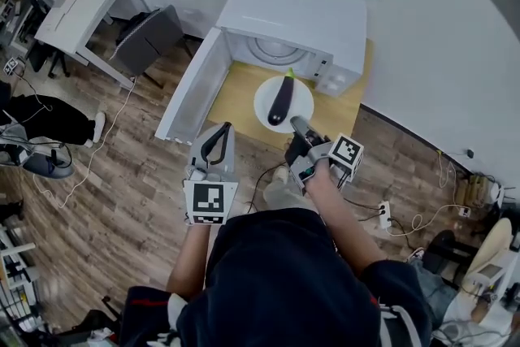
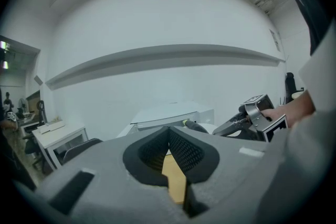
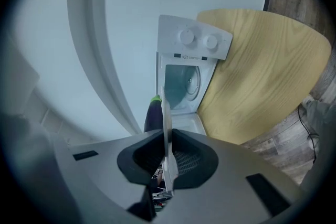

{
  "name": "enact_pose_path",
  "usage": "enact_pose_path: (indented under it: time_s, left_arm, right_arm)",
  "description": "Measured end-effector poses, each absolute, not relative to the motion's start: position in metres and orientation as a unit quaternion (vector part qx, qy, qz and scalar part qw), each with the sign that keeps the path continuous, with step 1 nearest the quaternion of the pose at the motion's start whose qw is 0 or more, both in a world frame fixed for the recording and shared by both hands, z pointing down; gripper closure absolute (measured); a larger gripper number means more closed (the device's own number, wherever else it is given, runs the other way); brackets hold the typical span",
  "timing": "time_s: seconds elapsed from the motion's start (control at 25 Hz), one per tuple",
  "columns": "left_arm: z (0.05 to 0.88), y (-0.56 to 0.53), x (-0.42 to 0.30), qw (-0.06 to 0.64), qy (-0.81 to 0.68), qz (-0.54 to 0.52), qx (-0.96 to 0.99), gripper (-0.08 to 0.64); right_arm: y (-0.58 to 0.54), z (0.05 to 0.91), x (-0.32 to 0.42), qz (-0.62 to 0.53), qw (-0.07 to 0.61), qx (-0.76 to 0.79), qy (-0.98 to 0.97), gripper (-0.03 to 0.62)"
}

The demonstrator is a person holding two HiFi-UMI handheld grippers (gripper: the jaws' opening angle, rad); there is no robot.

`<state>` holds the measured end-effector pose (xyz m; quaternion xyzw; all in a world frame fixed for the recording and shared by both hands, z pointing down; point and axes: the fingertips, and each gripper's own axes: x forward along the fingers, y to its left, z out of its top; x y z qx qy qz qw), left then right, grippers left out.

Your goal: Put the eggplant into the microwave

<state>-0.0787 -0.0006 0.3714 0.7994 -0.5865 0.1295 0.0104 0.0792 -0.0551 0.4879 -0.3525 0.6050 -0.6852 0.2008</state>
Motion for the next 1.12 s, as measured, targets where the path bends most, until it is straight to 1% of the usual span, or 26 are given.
enact_pose_path:
  time_s: [0.36,0.84,0.96,1.12]
  left_arm:
    - [0.381,-0.046,-0.06,0.024,-0.601,0.139,0.786,0.545]
    - [0.39,-0.063,-0.049,0.031,-0.613,0.158,0.773,0.545]
    - [0.392,-0.067,-0.051,0.034,-0.613,0.158,0.774,0.545]
    - [0.396,-0.073,-0.054,0.037,-0.603,0.16,0.781,0.545]
  right_arm:
    - [-0.098,0.507,0.089,-0.702,0.167,-0.339,0.604,0.566]
    - [-0.114,0.533,0.088,-0.718,0.124,-0.326,0.603,0.565]
    - [-0.116,0.536,0.085,-0.72,0.12,-0.327,0.6,0.566]
    - [-0.121,0.536,0.079,-0.719,0.132,-0.325,0.6,0.565]
